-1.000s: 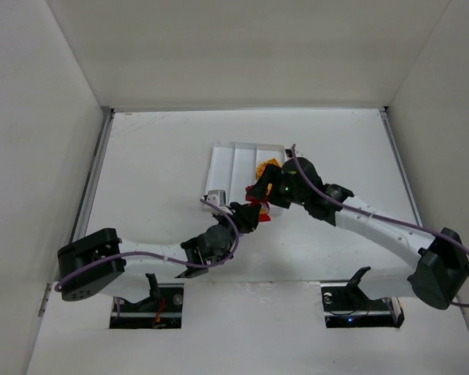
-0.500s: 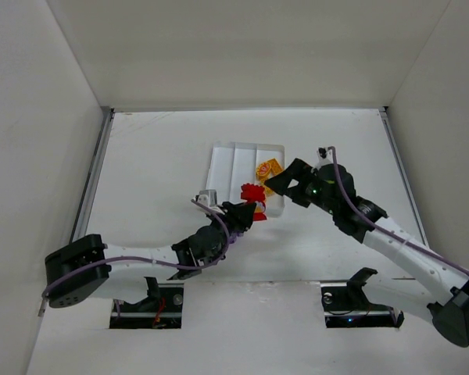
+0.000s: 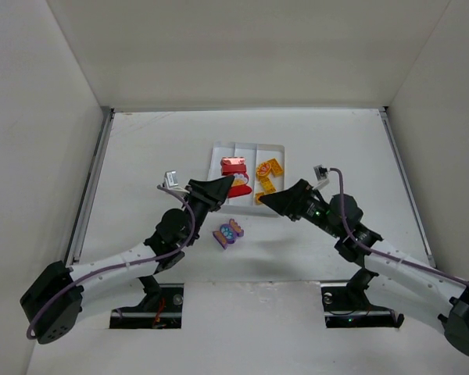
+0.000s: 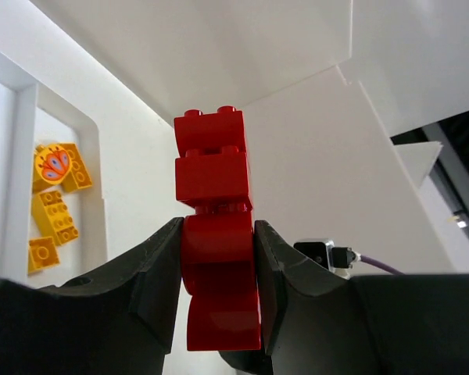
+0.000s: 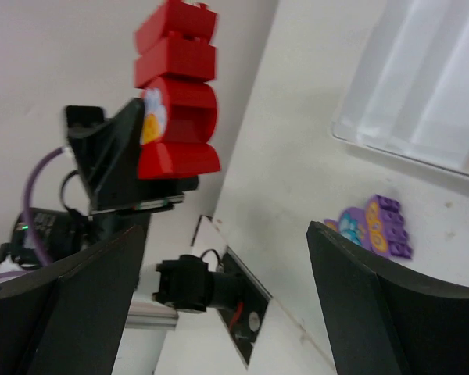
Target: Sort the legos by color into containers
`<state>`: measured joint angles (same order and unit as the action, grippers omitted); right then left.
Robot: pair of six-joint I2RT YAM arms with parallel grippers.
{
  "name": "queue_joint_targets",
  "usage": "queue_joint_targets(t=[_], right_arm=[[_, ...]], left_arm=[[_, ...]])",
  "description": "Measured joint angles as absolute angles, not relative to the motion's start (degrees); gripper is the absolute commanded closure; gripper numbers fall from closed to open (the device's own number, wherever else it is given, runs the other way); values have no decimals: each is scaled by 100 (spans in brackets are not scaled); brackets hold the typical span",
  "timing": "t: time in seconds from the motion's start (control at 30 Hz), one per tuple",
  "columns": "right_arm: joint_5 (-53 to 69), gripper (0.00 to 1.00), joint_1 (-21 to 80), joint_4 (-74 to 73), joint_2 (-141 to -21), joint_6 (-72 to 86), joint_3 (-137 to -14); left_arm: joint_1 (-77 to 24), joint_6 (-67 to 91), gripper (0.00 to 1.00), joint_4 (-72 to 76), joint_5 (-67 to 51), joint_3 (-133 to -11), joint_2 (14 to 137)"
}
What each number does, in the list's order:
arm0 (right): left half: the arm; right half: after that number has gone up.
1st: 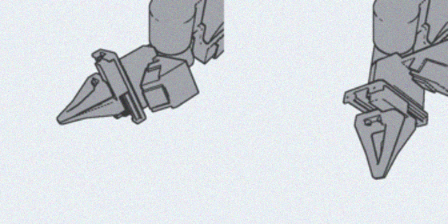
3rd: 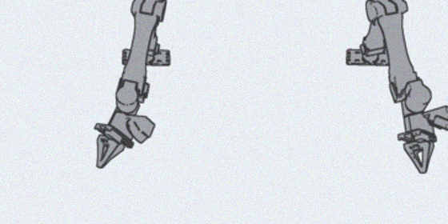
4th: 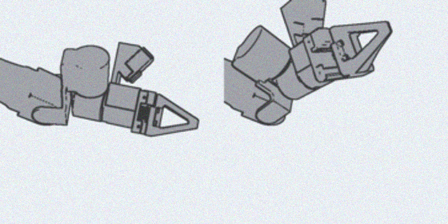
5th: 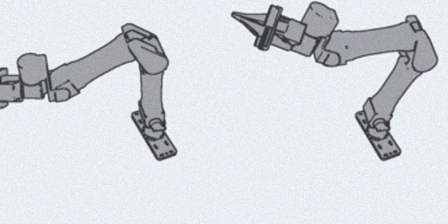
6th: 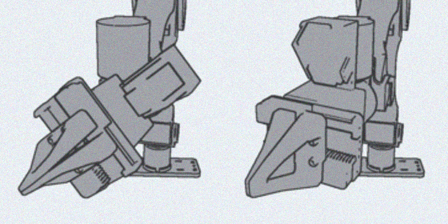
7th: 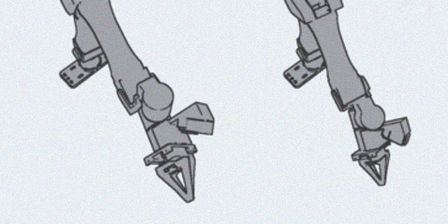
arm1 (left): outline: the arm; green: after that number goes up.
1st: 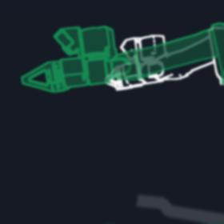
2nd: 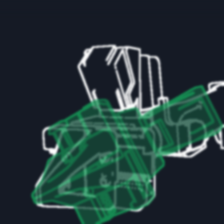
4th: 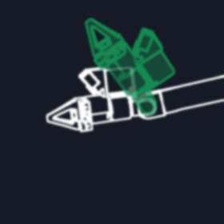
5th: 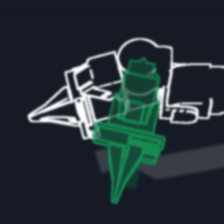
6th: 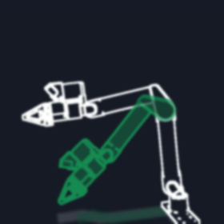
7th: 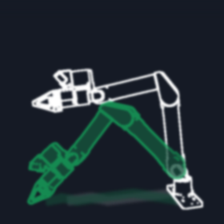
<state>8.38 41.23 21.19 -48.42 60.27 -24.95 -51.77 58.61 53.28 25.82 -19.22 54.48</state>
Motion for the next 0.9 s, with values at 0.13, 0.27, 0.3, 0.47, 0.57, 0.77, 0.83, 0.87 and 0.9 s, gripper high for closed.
queue_joint_targets(t=[0.13,0.27,0.3,0.47,0.57,0.77,0.83,0.87,0.9], right_arm=[[1068,6,4228,3000,-5142,6049,-2502],[1299,9,4285,3588,-5507,6080,-2530],[1358,11,4285,3697,-5612,6097,-2545],[1527,19,4285,4012,-5981,6171,-2591],[1559,24,4285,4115,-6060,6189,-2600],[1614,36,4283,4268,-6178,6265,-2655],[1629,41,4283,4307,-6261,6283,-2663],[1636,45,4283,4324,-6307,6300,-2665],[1643,49,4283,4344,-6346,6329,-2665]], left_arm=[[-4984,6313,87,5293,2106,-1920,5454],[-5011,6512,87,5336,1844,-1920,5461],[-5017,6547,87,5358,1798,-1920,5465],[-5057,6646,87,5378,1664,-1920,5507],[-5096,6670,87,5382,1638,-1920,5513],[-5135,6702,87,5384,1597,-1920,5513],[-5140,6709,87,5384,1586,-1920,5513],[-5140,6713,87,5387,1584,-1920,5513],[-5140,6707,87,5380,1588,-1920,5513]])
